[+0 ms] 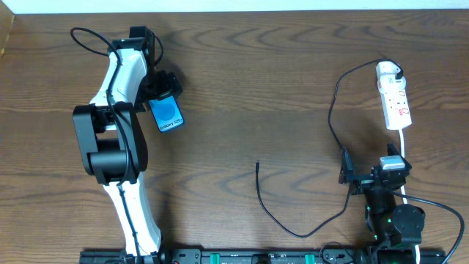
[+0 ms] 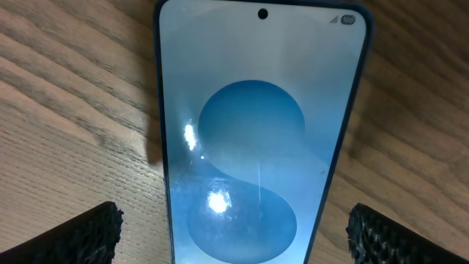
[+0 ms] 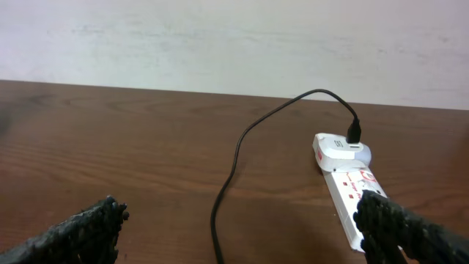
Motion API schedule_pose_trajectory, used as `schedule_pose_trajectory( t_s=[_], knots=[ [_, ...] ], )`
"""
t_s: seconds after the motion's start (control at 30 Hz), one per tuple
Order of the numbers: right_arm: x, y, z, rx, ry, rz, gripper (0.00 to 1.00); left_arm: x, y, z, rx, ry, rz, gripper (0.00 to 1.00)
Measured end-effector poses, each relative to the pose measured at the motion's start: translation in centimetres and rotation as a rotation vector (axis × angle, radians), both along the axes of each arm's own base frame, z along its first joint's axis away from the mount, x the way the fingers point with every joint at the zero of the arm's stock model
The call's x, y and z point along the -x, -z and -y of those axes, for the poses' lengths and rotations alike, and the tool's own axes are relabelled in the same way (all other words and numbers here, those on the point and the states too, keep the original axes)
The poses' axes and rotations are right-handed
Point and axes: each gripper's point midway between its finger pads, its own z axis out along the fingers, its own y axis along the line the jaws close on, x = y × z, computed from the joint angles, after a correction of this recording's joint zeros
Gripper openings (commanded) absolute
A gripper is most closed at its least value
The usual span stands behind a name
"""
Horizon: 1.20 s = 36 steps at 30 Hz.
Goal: Plug charger to phone and switch on socket
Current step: 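Close the left gripper on the phone's bottom edge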
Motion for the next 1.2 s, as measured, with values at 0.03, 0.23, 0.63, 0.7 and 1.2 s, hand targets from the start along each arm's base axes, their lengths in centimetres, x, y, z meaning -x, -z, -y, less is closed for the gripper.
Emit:
schedule_pose_trajectory(
  t_s=[0.03,0.23,0.63,0.7,1.2],
  knots=[
    [0.0,0.0,0.0,0.000,0.000,0.000,0.99,0.0,0.0,0.0,0.000,0.000,0.000,0.98],
    [0.0,0.0,0.0,0.000,0.000,0.000,0.99,-0.4,0.0,0.0,0.000,0.000,0.014,0.98],
    [0.0,0.0,0.0,0.000,0.000,0.000,0.99,0.3,0.8,0.0,0.000,0.000,-0.003,0.98],
    [0.0,0.0,0.0,0.000,0.000,0.000,0.99,0.2,0.9,0.0,0.000,-0.001,-0.001,0.98],
    [0.0,0.0,0.0,0.000,0.000,0.000,0.99,0.2,1.9,0.0,0.000,-0.016,0.013,0.98]
  ],
)
